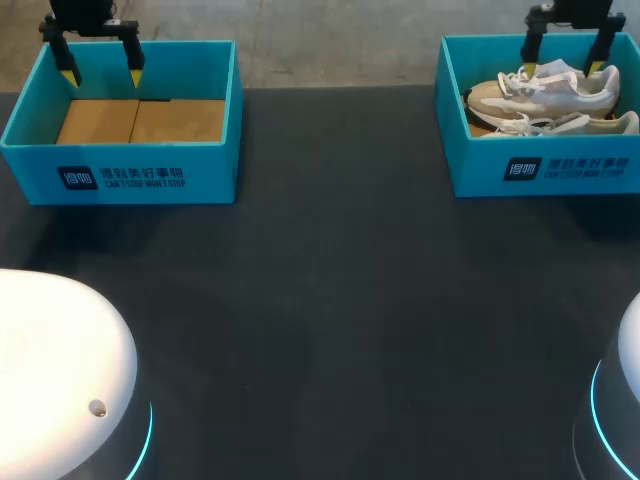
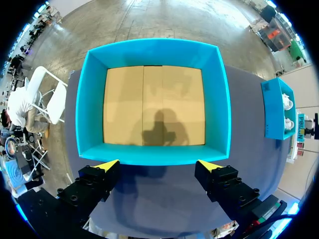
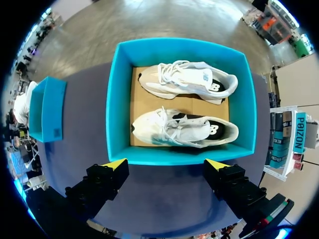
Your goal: Take the shoe out of the shoebox, open the shoe tongue, remove and reinsert the insole, then place the shoe into the shoebox
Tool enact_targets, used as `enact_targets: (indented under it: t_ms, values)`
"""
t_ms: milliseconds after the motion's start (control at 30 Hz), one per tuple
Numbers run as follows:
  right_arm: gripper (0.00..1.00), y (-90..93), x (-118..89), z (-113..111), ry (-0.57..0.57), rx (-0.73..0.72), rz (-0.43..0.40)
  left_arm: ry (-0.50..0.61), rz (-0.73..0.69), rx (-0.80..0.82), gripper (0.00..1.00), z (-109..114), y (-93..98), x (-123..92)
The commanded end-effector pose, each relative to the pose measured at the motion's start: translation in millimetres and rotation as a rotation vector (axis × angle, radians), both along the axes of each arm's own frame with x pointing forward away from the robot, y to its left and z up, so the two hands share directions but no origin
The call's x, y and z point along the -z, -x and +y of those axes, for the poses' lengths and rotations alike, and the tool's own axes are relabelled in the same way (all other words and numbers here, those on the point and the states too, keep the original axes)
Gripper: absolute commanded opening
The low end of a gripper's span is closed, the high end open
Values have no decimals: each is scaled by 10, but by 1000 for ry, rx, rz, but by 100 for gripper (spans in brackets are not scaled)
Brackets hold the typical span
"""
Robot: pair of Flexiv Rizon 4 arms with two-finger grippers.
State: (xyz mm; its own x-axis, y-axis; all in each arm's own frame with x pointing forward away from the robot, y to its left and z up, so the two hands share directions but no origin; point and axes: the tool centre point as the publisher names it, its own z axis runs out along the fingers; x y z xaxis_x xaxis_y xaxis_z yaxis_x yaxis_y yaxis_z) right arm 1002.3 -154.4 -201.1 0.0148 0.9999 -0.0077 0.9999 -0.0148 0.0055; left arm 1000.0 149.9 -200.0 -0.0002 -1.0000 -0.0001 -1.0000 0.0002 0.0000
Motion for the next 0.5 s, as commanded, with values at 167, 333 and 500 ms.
enact_targets:
  t_ms: [167,333,500]
  values:
    - [100,-13,118,-285,-6,18,-11,0,0,0,100,0,0,0]
    - [100,-23,254,-452,9,23,-22,0,0,0,100,0,0,0]
    - [100,-64,422,-558,34,23,-33,0,0,0,100,0,0,0]
